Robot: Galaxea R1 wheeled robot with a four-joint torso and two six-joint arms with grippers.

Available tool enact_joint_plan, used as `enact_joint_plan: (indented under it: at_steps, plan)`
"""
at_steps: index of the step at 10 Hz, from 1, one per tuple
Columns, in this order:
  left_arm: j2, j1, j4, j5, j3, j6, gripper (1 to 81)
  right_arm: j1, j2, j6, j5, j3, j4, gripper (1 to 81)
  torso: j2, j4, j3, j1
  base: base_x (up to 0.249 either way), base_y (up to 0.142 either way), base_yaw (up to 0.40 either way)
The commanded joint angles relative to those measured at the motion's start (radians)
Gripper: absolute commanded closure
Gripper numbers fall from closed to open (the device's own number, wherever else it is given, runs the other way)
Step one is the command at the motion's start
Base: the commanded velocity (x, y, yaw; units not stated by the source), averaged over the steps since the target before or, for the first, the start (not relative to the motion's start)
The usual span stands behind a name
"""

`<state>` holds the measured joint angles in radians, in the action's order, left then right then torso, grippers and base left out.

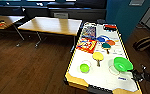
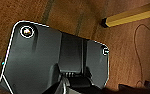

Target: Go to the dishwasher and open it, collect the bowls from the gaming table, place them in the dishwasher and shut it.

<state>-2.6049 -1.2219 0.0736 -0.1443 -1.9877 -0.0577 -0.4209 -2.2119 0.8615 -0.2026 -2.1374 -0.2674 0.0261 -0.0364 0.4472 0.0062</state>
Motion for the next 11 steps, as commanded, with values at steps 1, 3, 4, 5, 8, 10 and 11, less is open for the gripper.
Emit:
enact_joint_plan:
  at_steps: [1, 3, 4, 5, 8, 10, 11]
  plan:
    - [0.017, 0.028, 0.003, 0.063, 0.013, -0.002, 1.0, 0.124, 0.047, 0.004, -0.032, -0.028, -0.038, 1.0, 0.000, 0.000, 0.000, 0.000, 0.000, 0.000, 0.000]
    - [0.017, 0.028, 0.003, 0.063, 0.012, -0.004, 1.0, 0.121, 0.045, 0.004, -0.028, -0.025, -0.038, 1.0, 0.000, 0.000, 0.000, 0.000, 0.000, 0.000, 0.000]
    - [0.018, 0.029, 0.003, 0.063, 0.012, -0.002, 1.0, 0.116, 0.047, 0.005, -0.026, -0.031, -0.056, 1.0, 0.000, 0.000, 0.000, 0.000, 0.000, 0.000, 0.000]
    - [0.020, 0.029, 0.003, 0.063, 0.012, -0.004, 1.0, 0.101, 0.047, 0.007, -0.025, -0.039, -0.104, 1.0, 0.000, 0.000, 0.000, 0.000, 0.000, 0.000, 0.000]
    - [0.029, 0.029, 0.005, 0.063, 0.013, -0.004, 1.0, 0.090, 0.038, 0.005, -0.018, -0.051, -0.124, 1.0, 0.000, 0.000, 0.000, 0.000, 0.000, 0.000, 0.000]
    - [0.028, 0.028, 0.003, 0.063, 0.013, -0.004, 1.0, 0.099, 0.036, -0.010, -0.018, -0.024, -0.121, 1.0, 0.000, 0.000, 0.000, 0.000, 0.000, 0.000, 0.000]
    - [0.026, 0.028, 0.003, 0.063, 0.013, -0.004, 1.0, 0.112, 0.044, -0.010, -0.018, -0.005, -0.118, 1.0, 0.000, 0.000, 0.000, 0.000, 0.000, 0.000, 0.000]
